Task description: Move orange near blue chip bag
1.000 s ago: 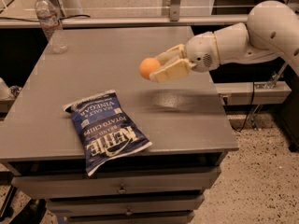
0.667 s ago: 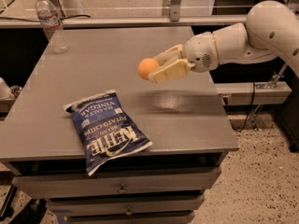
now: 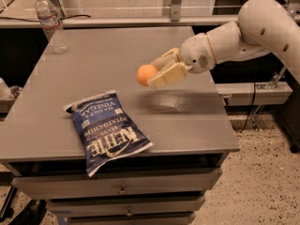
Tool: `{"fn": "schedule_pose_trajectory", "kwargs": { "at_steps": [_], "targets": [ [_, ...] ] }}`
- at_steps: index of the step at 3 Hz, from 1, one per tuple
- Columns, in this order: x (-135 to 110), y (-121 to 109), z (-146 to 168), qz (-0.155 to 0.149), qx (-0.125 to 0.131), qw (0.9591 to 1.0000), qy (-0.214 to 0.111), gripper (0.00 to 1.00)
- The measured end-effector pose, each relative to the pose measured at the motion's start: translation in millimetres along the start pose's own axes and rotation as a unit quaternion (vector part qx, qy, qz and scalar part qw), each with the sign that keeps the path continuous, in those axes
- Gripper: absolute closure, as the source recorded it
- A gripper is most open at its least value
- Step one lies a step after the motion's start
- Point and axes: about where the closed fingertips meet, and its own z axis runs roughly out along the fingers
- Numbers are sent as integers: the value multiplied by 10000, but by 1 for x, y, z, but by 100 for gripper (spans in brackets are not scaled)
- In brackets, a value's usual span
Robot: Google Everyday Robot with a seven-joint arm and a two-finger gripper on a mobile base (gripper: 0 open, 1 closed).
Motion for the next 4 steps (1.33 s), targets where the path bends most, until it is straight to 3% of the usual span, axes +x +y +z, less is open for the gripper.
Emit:
{"fn": "schedule_pose_trajectory", "kwargs": {
  "at_steps": [1, 3, 4],
  "targets": [
    [17, 15, 7, -28, -249, 9990, 363, 100],
    [47, 52, 34, 42, -777, 9942, 743, 100],
    [52, 63, 45, 44, -948, 9914, 904, 84]
  ]
}}
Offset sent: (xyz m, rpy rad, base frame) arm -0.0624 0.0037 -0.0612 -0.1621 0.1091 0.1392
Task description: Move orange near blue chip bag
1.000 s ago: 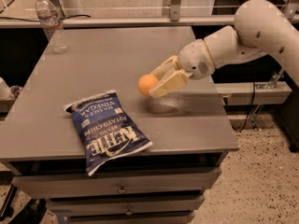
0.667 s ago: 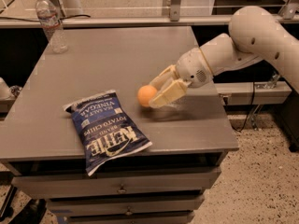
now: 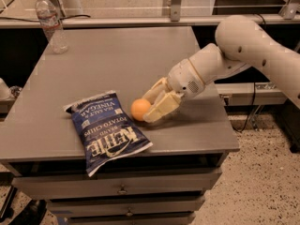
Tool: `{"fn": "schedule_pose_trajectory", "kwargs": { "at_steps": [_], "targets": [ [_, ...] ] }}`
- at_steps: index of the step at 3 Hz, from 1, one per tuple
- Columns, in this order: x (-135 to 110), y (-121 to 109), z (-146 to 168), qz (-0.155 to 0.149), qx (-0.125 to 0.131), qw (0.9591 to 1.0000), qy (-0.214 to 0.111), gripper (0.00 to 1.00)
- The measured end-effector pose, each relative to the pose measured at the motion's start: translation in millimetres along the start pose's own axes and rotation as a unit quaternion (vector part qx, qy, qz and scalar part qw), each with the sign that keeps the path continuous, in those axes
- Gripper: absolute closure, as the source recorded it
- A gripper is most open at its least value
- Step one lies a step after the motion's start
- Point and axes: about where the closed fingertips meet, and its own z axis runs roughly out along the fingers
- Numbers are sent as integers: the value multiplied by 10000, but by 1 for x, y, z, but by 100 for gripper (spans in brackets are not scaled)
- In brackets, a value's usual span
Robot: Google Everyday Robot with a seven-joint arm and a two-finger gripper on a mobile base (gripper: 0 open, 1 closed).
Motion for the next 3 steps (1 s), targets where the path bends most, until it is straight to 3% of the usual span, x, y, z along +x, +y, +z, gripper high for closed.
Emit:
{"fn": "schedule_pose_trajectory", "kwargs": {
  "at_steps": [3],
  "targets": [
    [-5, 12, 8, -107, -122, 9998, 126, 14]
  ]
}}
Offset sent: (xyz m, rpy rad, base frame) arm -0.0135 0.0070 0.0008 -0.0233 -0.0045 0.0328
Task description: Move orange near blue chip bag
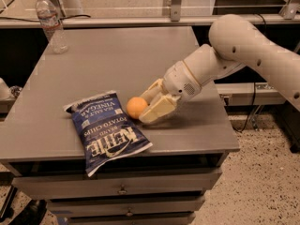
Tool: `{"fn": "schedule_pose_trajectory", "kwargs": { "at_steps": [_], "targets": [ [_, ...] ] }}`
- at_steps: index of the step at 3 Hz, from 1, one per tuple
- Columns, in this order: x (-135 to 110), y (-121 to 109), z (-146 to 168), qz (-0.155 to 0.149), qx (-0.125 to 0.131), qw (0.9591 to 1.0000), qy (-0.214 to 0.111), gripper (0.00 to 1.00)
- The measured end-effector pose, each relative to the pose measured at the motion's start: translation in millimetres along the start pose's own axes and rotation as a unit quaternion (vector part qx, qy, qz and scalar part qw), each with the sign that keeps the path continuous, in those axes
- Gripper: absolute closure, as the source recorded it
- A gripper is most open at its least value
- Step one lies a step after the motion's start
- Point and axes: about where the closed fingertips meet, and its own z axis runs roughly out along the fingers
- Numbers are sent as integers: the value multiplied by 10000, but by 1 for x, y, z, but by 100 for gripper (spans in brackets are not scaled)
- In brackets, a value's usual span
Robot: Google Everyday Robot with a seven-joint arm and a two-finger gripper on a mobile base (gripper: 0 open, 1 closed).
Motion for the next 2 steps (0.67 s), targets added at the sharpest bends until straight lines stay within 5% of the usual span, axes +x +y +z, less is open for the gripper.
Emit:
{"fn": "schedule_pose_trajectory", "kwargs": {
  "at_steps": [1, 2],
  "targets": [
    [-2, 1, -1, -25, -12, 10000, 10, 0],
    [-3, 1, -1, -33, -15, 10000, 16, 0]
  ]
}}
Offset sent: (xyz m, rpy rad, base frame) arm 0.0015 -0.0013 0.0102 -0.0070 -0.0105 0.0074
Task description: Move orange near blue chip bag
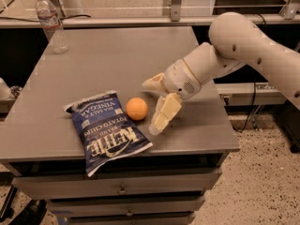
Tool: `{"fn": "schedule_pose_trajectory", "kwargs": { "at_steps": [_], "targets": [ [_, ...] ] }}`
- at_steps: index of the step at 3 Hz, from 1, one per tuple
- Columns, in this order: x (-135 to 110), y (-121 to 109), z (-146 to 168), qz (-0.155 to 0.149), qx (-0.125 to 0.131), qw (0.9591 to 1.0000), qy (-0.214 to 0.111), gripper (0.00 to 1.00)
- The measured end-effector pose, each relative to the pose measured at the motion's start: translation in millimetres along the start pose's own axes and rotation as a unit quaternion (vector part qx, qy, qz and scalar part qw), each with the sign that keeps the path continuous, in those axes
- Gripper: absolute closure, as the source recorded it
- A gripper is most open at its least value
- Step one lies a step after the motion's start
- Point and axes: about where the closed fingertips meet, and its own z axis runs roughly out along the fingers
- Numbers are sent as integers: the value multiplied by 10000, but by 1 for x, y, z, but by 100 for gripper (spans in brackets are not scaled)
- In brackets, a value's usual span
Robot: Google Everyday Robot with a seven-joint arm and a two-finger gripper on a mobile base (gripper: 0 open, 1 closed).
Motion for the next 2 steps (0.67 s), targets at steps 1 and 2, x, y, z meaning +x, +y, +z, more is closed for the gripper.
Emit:
{"fn": "schedule_pose_trajectory", "kwargs": {
  "at_steps": [1, 2],
  "targets": [
    [-12, -2, -23, -134, 235, 9996, 43, 0],
    [-43, 5, -84, -627, 791, 9947, 191, 0]
  ]
}}
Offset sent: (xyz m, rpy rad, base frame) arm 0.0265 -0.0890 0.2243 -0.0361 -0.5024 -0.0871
